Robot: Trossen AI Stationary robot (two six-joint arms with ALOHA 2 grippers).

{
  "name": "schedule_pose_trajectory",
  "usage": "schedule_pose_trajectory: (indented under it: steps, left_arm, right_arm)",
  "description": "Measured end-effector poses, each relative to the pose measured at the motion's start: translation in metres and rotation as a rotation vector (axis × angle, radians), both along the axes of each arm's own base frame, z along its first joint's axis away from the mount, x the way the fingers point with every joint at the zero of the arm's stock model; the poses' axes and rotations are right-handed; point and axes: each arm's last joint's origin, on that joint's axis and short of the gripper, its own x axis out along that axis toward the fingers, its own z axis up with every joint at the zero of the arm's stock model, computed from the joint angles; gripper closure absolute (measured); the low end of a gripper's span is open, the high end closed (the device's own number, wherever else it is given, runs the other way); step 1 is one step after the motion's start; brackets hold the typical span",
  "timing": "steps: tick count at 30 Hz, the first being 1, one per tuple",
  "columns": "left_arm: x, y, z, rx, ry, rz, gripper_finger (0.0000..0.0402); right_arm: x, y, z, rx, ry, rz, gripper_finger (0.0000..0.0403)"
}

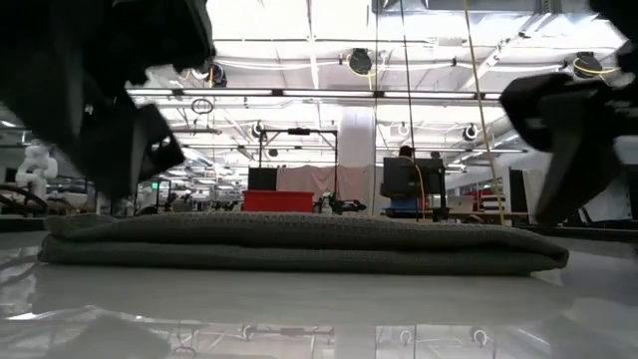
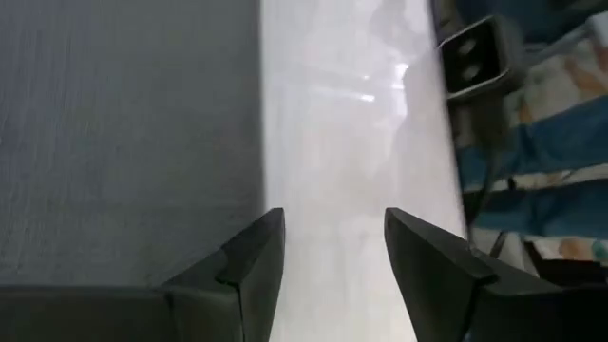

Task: Roll towel
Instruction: Roll the gray towel

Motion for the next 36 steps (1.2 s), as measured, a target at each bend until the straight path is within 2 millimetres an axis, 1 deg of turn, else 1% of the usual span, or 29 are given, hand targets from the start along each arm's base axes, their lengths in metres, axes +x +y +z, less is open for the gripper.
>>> schedule_pose_trajectory:
  steps: [4, 7, 11, 15, 17, 19, 22, 28, 34, 36]
  left_arm:
    - [0.001, -0.005, 0.017, 0.012, -0.084, -0.053, 0.0215]
    - [-0.002, -0.014, 0.025, 0.126, -0.178, -0.141, 0.0214]
    - [-0.012, -0.024, 0.025, 0.346, -0.244, -0.221, 0.0195]
    - [-0.021, -0.024, 0.019, 0.546, -0.230, -0.220, 0.0154]
    - [-0.024, -0.023, 0.017, 0.609, -0.220, -0.238, 0.0133]
    - [-0.025, -0.023, 0.016, 0.634, -0.223, -0.264, 0.0116]
    - [-0.024, -0.024, 0.016, 0.601, -0.219, -0.287, 0.0103]
    - [-0.024, -0.022, 0.015, 0.640, -0.220, -0.312, 0.0100]
    - [-0.023, -0.023, 0.000, 0.708, -0.199, -0.404, 0.0100]
    - [-0.022, -0.023, -0.003, 0.722, -0.193, -0.407, 0.0100]
  right_arm:
    - [-0.007, 0.005, 0.000, -0.037, 0.008, 0.048, 0.0206]
    - [-0.007, 0.005, -0.002, -0.079, -0.004, 0.053, 0.0206]
    - [-0.004, 0.002, -0.001, -0.131, -0.038, 0.041, 0.0206]
    - [0.000, -0.001, -0.001, -0.164, -0.041, 0.064, 0.0206]
    - [0.002, -0.003, -0.002, -0.180, -0.039, 0.073, 0.0206]
    - [0.003, -0.004, -0.002, -0.181, -0.040, 0.087, 0.0206]
    - [0.008, -0.002, -0.005, -0.156, -0.052, 0.127, 0.0206]
    - [0.014, 0.003, -0.013, -0.153, -0.099, 0.145, 0.0206]
    - [0.015, 0.001, -0.014, -0.152, -0.095, 0.133, 0.0206]
    - [0.015, 0.001, -0.014, -0.153, -0.094, 0.134, 0.0206]
